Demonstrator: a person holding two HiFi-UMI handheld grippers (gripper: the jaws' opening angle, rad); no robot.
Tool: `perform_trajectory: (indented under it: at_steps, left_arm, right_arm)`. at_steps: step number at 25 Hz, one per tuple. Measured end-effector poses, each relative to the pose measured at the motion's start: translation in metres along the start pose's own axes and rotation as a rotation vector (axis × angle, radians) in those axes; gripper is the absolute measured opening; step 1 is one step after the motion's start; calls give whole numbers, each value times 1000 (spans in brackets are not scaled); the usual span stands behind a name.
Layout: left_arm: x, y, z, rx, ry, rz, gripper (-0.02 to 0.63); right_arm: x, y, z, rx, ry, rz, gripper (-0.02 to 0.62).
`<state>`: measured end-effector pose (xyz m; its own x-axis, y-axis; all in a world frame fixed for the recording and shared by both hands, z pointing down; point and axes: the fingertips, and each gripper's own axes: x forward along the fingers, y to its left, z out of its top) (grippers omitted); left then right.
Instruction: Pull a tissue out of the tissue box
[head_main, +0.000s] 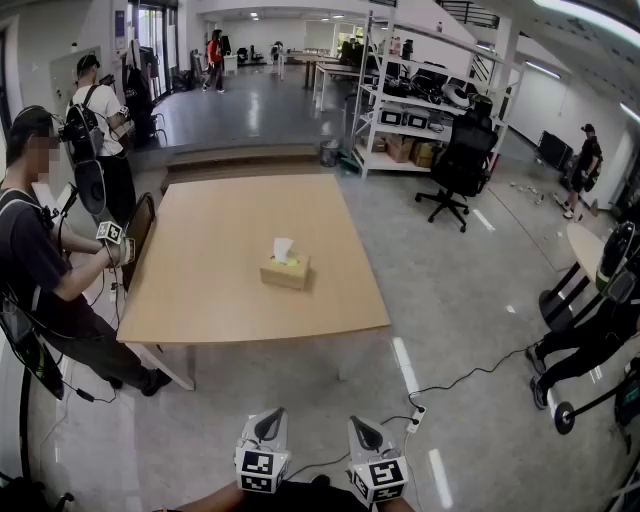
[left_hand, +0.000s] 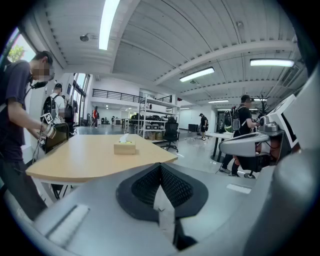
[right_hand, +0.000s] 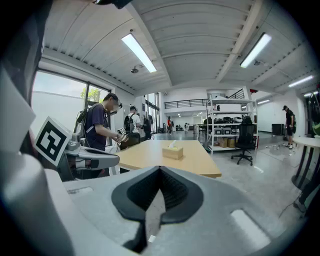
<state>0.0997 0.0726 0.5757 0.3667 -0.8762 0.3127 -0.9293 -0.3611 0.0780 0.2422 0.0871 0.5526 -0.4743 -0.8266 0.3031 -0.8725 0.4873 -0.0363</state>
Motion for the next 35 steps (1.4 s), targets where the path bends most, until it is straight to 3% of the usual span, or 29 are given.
perform_trajectory:
  at_steps: [11,16,25,35]
  left_arm:
    - [-3,11,-5,9,19,-6,18]
    - [9,24,0,6,37,-1,18]
    - [45,87,12,-20,38,-11,18]
    - [80,166,35,-44,-19,-85,18]
  right_arm:
    - [7,7,-8,20,15,-11,-11]
    - [23,1,-4,78,29,-1,-10]
    - [84,5,18,82,62,-63,-9]
    - [170,36,54,31,84,-123,-9]
